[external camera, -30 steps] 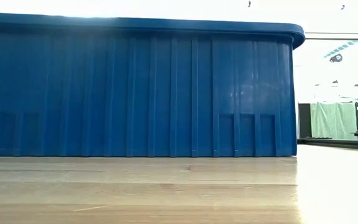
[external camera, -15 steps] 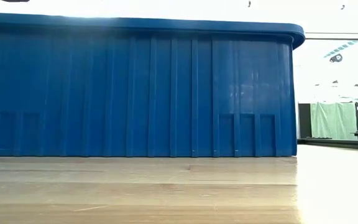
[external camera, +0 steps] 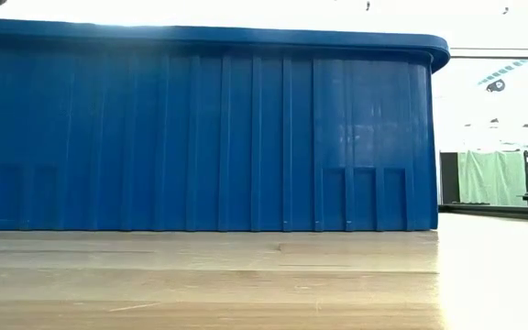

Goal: Pick and place slides into bin
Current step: Put the black slide into the blue bin

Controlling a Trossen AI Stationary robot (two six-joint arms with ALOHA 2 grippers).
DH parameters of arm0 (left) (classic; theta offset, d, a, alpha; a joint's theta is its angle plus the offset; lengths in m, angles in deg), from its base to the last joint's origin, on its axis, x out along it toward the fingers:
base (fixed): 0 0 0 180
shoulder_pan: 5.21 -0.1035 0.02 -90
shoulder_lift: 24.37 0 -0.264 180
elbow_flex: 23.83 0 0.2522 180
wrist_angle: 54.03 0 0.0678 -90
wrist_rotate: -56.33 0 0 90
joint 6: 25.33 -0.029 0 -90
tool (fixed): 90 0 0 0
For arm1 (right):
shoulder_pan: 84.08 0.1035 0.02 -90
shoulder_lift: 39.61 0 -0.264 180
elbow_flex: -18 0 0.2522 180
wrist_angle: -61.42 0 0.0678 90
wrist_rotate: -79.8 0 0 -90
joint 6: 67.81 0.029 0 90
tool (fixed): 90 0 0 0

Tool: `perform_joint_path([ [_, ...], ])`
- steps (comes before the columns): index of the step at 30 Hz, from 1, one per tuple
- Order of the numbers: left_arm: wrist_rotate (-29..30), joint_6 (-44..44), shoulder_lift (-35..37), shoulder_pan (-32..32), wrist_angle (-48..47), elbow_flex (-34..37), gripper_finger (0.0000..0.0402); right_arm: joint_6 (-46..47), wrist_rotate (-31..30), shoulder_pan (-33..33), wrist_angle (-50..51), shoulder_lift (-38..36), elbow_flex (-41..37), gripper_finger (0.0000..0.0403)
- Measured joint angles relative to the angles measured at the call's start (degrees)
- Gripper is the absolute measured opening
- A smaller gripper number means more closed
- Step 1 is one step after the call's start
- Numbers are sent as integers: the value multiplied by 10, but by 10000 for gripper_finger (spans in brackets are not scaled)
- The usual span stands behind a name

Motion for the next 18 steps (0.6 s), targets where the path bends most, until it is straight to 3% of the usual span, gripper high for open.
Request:
perform_joint_path([
  [6,1,27,-25,49,14,58,276,-3,0,0,-19,0,-16,76],
  [11,39,44,-30,84,49,95,276,-4,0,0,-19,1,-23,83],
  [18,79,88,-33,106,53,85,276,-23,-4,0,-20,1,-30,80],
])
